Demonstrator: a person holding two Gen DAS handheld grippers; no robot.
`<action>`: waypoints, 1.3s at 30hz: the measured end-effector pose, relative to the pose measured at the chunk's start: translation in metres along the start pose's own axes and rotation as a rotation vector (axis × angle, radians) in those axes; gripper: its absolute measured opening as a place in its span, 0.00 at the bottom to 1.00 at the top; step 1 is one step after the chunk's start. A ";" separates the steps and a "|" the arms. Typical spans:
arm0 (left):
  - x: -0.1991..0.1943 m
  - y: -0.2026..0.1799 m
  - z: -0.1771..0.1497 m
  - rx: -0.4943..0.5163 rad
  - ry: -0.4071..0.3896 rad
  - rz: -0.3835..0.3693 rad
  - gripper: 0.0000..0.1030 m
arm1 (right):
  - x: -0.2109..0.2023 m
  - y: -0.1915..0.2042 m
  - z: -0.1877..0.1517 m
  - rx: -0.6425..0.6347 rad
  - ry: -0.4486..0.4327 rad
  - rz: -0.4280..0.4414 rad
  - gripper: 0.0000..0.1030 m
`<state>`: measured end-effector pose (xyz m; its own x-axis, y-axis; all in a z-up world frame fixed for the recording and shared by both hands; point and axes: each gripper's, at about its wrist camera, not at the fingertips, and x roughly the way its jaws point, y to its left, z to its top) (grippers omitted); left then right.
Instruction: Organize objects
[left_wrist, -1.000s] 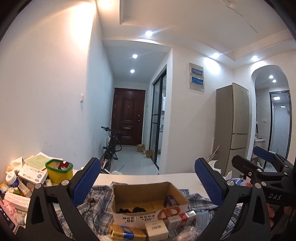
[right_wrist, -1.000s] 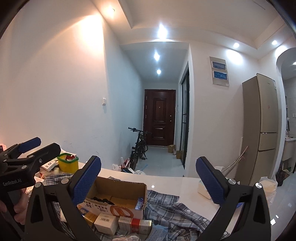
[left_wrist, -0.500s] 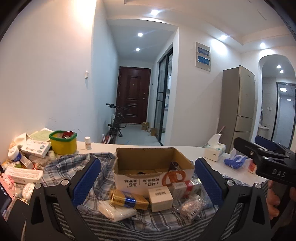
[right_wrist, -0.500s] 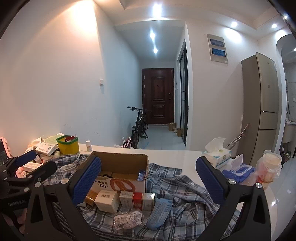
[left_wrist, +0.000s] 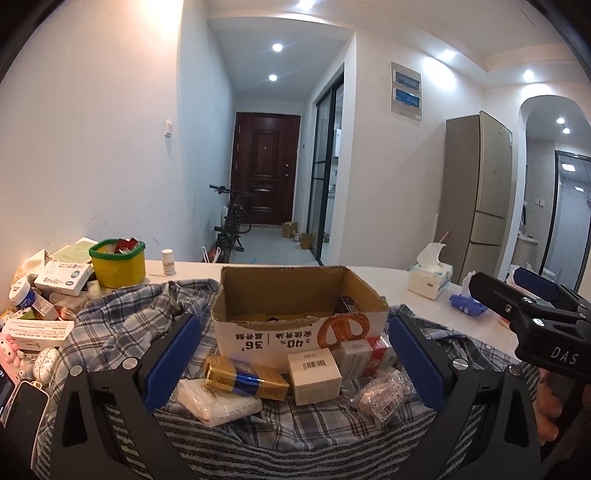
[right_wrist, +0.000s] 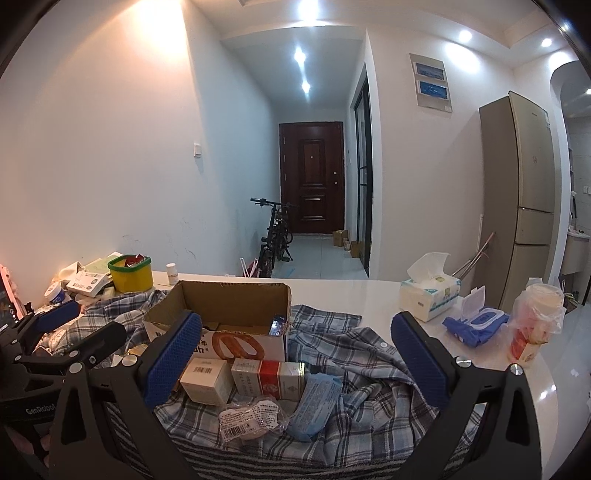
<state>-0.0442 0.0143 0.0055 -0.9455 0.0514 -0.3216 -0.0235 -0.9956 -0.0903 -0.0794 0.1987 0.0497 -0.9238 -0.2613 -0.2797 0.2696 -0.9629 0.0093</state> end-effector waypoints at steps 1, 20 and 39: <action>0.002 0.000 -0.001 0.000 0.011 0.002 1.00 | 0.001 -0.001 -0.001 0.002 0.004 -0.002 0.99; 0.041 -0.007 -0.017 0.056 0.244 -0.004 1.00 | 0.020 -0.012 -0.013 -0.026 0.047 -0.045 0.99; 0.090 0.003 -0.048 0.085 0.511 -0.055 0.71 | 0.040 -0.036 -0.032 0.021 0.130 -0.054 0.98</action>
<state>-0.1138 0.0198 -0.0690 -0.6635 0.1144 -0.7394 -0.1153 -0.9921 -0.0500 -0.1169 0.2251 0.0076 -0.8936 -0.1995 -0.4021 0.2134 -0.9769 0.0104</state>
